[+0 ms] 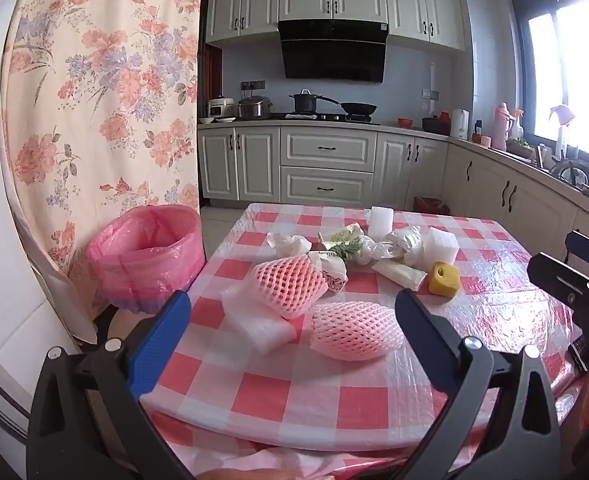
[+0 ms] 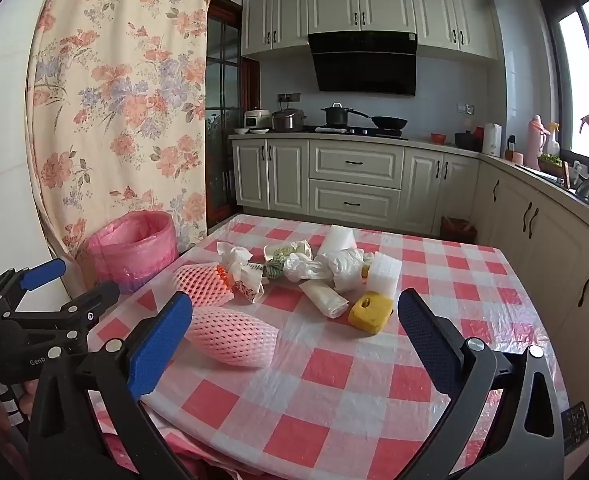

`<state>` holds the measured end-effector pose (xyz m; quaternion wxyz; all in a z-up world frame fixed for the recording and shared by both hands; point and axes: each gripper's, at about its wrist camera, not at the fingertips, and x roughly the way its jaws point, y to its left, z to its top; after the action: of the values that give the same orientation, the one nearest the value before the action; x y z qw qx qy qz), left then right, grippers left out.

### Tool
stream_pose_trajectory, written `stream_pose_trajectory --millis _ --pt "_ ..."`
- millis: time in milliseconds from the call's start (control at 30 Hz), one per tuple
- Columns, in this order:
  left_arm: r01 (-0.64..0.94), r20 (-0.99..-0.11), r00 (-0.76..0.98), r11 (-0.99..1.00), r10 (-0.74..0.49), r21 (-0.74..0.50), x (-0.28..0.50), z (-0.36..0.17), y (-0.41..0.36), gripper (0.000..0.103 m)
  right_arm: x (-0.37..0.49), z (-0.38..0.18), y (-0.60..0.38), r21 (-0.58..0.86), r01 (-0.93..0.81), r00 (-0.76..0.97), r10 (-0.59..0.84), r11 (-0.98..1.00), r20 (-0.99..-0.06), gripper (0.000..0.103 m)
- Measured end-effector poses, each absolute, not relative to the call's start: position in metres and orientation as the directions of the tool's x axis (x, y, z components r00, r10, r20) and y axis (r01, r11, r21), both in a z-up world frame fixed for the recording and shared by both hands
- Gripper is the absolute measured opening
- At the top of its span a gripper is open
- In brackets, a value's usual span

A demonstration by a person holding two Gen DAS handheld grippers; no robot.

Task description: Collect trash

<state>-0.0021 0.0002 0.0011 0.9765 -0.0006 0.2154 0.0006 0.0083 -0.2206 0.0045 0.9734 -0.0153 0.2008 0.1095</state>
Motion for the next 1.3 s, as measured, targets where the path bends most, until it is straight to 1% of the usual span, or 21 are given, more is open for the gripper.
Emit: stream_pose_trajectory --millis 133,233,267,400,1300 --pt "0.000 -0.411 0.912 1.000 0.001 0.001 -0.0067 0.0024 0.0007 0.099 0.0058 0.0100 -0.2212 0.021 -0.217 0.899 0.209 0.976 -0.386 0.096" --pt "0.001 -0.407 0.913 1.000 0.000 0.002 -0.0110 0.0030 0.0010 0.099 0.0089 0.0020 -0.2214 0.025 -0.215 0.899 0.208 0.976 -0.386 0.096" --pt "-0.003 -0.420 0.907 1.000 0.002 -0.002 -0.0061 0.0010 -0.0007 0.099 0.0086 0.0016 -0.2212 0.025 -0.215 0.899 0.208 0.976 -0.385 0.096" --pt "-0.003 -0.423 0.906 1.000 0.001 -0.003 -0.0092 0.0010 -0.0012 0.099 0.0067 0.0058 -0.2248 0.028 -0.216 0.897 0.210 0.976 -0.389 0.096" --pt "-0.006 -0.425 0.905 1.000 0.003 -0.006 -0.0040 0.0007 0.0020 0.099 0.0086 0.0053 -0.2227 0.033 -0.218 0.894 0.213 0.975 -0.393 0.096"
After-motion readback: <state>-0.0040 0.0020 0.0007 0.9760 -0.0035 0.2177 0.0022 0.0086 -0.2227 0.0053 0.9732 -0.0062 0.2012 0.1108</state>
